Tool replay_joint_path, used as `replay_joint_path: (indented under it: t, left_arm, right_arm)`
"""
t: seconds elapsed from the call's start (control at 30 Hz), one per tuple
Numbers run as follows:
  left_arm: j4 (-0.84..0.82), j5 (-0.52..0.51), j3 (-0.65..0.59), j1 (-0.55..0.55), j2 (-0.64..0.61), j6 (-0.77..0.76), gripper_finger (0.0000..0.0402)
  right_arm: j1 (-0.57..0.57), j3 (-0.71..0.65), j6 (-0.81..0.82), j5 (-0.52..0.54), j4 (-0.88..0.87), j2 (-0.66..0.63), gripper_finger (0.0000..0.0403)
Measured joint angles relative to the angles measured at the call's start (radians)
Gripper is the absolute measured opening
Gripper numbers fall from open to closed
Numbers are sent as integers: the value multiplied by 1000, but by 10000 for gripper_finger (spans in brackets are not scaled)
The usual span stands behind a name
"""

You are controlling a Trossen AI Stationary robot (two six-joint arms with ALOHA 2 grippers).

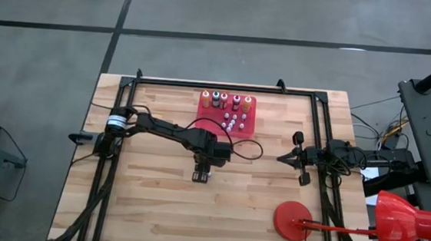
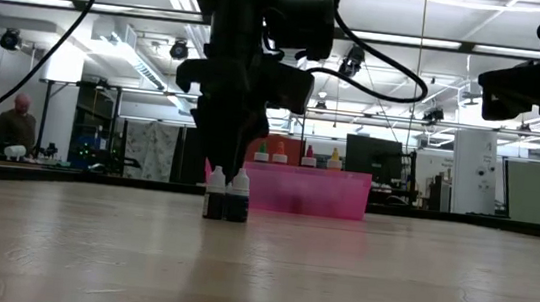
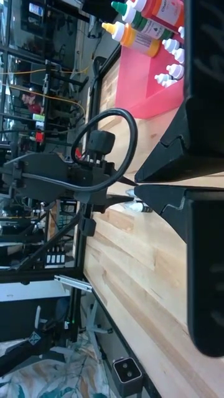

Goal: Pick & Place food coloring
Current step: Put the small blue food coloring bottle into the pink bin

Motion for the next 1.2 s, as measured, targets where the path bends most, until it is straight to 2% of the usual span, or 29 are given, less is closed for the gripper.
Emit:
replay_joint_path:
  t: [0.17,0.5,0.87,1.2]
  left_arm:
    - [0,9,0,0,0,-1,87]
    - [0,15,0,0,-1,-3,32]
    - [-91,16,71,40,-13,6,33]
    - [-218,-105,154,116,-76,61,33]
  right_arm:
    - [0,0,0,0,0,0,8]
    - [-1,0,0,0,0,0,8]
    - [-1,0,0,0,0,0,8]
    - [0,0,0,1,0,0,8]
